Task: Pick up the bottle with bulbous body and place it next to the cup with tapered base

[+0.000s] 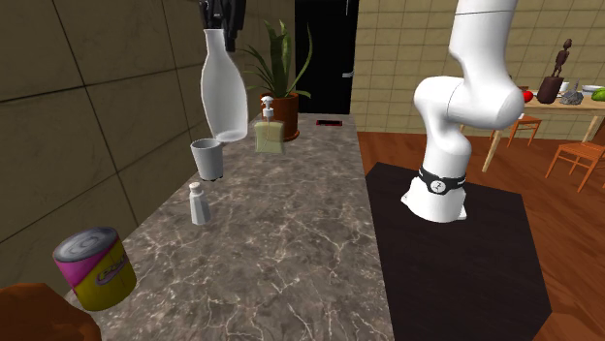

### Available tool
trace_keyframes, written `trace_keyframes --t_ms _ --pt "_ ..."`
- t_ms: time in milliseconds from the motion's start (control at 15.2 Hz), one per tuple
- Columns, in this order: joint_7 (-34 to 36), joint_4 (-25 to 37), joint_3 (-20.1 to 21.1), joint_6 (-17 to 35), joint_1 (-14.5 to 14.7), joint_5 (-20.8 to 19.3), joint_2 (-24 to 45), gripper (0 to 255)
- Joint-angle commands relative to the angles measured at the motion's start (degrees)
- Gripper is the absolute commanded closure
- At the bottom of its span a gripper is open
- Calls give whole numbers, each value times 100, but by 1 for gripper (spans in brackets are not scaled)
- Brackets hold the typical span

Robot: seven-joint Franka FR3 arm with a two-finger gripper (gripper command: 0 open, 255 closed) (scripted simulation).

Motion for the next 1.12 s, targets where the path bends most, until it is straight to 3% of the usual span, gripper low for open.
trace_keyframes --t_ms 0,528,660,726,1056 --pt "-316 99 -137 -48 -174 86 101 255" --pt "-1586 1022 -614 -471 -1100 712 941 255" --pt "-1893 1364 -689 -628 -1414 922 1233 255" --pt "-2148 1709 -736 -785 -1719 1120 1512 255" --pt "-2165 1107 -722 -317 -1572 1010 1352 255"
